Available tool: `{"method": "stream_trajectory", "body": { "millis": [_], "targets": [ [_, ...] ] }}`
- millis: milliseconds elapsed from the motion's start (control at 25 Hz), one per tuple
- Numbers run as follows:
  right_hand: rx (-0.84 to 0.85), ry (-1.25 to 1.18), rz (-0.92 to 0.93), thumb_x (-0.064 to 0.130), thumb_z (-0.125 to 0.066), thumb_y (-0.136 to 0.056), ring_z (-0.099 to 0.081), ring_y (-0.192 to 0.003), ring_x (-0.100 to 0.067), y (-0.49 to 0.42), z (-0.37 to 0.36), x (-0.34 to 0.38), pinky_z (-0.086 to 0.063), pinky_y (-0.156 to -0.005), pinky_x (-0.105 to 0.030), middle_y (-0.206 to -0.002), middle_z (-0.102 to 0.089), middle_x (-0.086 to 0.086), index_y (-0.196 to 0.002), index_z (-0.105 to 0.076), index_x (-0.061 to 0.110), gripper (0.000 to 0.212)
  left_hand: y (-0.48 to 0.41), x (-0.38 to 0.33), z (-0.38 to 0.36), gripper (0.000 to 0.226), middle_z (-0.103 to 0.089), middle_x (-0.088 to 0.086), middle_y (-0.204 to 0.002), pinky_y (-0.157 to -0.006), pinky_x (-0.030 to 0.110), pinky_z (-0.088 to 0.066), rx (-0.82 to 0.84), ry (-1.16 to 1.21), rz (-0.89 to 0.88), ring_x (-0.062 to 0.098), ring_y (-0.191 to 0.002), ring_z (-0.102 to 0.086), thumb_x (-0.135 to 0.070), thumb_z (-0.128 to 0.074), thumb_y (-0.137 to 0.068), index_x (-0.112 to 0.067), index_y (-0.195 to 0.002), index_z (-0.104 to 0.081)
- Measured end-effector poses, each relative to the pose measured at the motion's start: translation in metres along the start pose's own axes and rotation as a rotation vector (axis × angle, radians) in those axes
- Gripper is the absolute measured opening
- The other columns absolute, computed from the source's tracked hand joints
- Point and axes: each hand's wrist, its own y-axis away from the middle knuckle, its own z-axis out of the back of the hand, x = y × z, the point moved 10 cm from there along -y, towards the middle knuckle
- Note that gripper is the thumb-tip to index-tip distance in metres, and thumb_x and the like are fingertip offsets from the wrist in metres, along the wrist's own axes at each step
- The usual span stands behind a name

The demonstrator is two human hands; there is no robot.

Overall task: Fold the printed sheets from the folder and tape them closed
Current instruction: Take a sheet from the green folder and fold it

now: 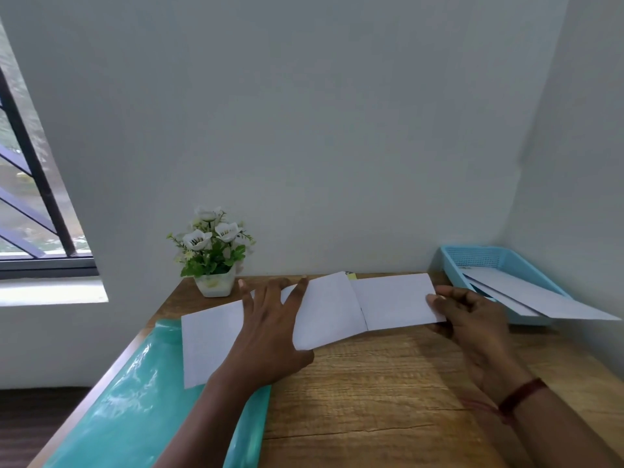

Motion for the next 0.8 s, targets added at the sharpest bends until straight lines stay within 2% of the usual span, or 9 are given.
{"method": "stream_trajectory", "body": {
  "millis": [200, 280, 440, 520, 640, 800],
  "targets": [
    [0.062, 0.014, 0.074, 0.01, -0.076, -0.08, -0.068, -0.089, -0.015, 0.007, -0.011, 0.006, -0.057, -0.067, -0.031, -0.096, -0.074, -0.003, -0.101, -0.071, 0.013, 0.022, 0.0, -0.008, -0.002, 0.111, -0.018, 0.001, -0.143, -0.115, 0.057, 0.017, -0.008, -0.003, -0.037, 0.017, -0.137, -0.001, -0.059, -0.067, -0.07, -0.029, -0.154, -0.001],
    [0.101, 0.028, 0.1, 0.009, -0.078, -0.078, -0.07, -0.083, -0.013, 0.014, -0.021, 0.007, -0.055, -0.061, -0.026, -0.092, -0.076, -0.003, -0.097, -0.072, 0.014, 0.021, 0.001, -0.012, -0.003, 0.111, -0.018, 0.001, -0.144, -0.114, 0.056, 0.02, -0.012, -0.005, -0.045, 0.017, -0.137, -0.002, -0.059, -0.067, -0.071, -0.03, -0.154, 0.0],
    [0.163, 0.074, 0.17, 0.008, -0.081, -0.075, -0.07, -0.075, -0.011, 0.026, -0.036, 0.006, -0.053, -0.057, -0.019, -0.085, -0.076, -0.007, -0.097, -0.072, 0.011, 0.024, 0.001, -0.018, -0.006, 0.11, -0.02, 0.001, -0.144, -0.115, 0.059, 0.015, -0.024, -0.01, -0.07, 0.016, -0.136, -0.003, -0.061, -0.067, -0.07, -0.03, -0.154, -0.002],
    [0.183, 0.095, 0.194, 0.009, -0.082, -0.073, -0.07, -0.076, -0.014, 0.029, -0.041, 0.006, -0.053, -0.059, -0.02, -0.082, -0.074, -0.005, -0.095, -0.073, 0.013, 0.024, 0.001, -0.02, -0.006, 0.11, -0.023, 0.001, -0.143, -0.114, 0.06, 0.017, -0.039, -0.018, -0.085, 0.017, -0.137, -0.006, -0.061, -0.066, -0.068, -0.03, -0.153, -0.003],
    [0.213, 0.104, 0.223, 0.01, -0.083, -0.072, -0.066, -0.072, -0.011, 0.034, -0.046, 0.009, -0.053, -0.061, -0.022, -0.073, -0.068, 0.0, -0.092, -0.074, 0.014, 0.023, 0.001, -0.023, -0.004, 0.109, -0.028, 0.004, -0.142, -0.113, 0.06, 0.018, -0.064, -0.019, -0.101, 0.021, -0.138, -0.012, -0.061, -0.066, -0.067, -0.029, -0.153, -0.007],
    [0.243, 0.112, 0.252, 0.005, -0.081, -0.073, -0.064, -0.062, -0.001, 0.04, -0.052, 0.011, -0.051, -0.056, -0.014, -0.064, -0.067, 0.007, -0.091, -0.074, 0.012, 0.021, 0.002, -0.026, -0.006, 0.109, -0.024, 0.004, -0.145, -0.112, 0.058, 0.021, -0.056, -0.034, -0.11, 0.019, -0.137, -0.008, -0.063, -0.063, -0.069, -0.033, -0.149, 0.004]
  ]
}}
